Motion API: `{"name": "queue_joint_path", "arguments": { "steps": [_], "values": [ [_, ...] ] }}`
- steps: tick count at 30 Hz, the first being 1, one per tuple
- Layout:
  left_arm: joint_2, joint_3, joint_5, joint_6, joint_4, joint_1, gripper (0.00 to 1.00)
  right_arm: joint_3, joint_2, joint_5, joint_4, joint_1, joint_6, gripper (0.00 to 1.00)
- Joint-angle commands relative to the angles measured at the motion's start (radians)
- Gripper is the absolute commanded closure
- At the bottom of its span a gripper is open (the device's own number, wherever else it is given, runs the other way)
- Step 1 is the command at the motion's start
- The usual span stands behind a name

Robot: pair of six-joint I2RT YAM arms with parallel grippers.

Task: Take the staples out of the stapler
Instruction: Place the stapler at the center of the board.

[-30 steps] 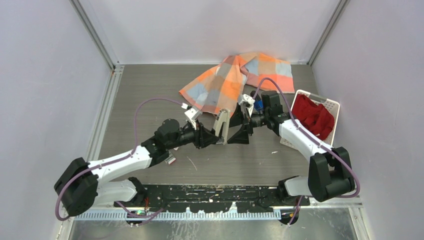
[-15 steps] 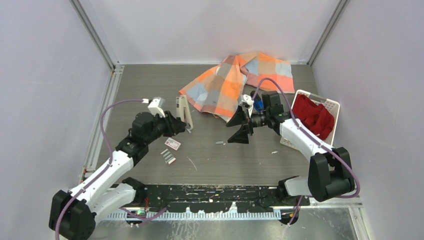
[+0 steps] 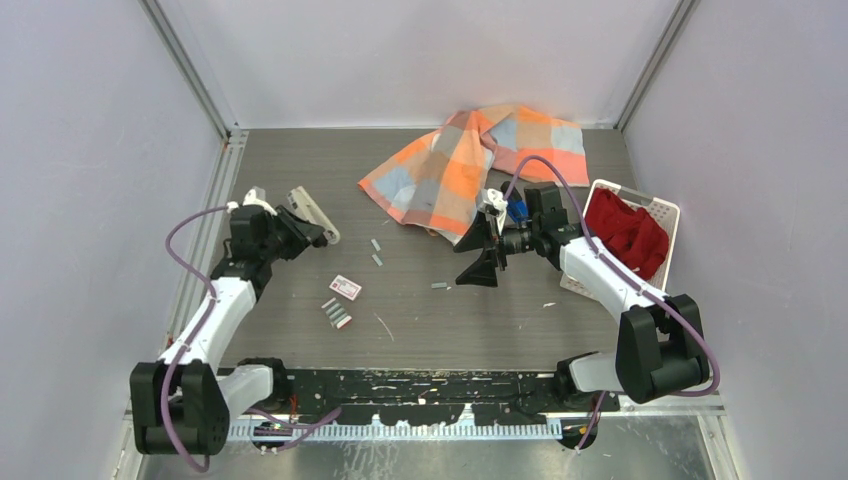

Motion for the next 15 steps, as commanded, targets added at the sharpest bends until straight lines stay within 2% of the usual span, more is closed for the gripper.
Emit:
{"name": "queue_joint_path", "arguments": {
  "steps": [1,10,15],
  "values": [
    [0.045,0.095,0.021,-0.101,0.068,0.066,1.0,0.037,-0.036,-0.006,0.011,-0.006,-0.009,0.06],
    [0.196,0.299,-0.281,-0.157,-0.26,0.095,0.98,0.036,-0.038,-0.006,0.011,-0.005,-0.009,0.06],
    [0.336,0.403,-0.308,-0.16,-0.361,0.13,0.96,0.037,-0.042,-0.006,0.011,-0.004,-0.009,0.06]
  ]
}}
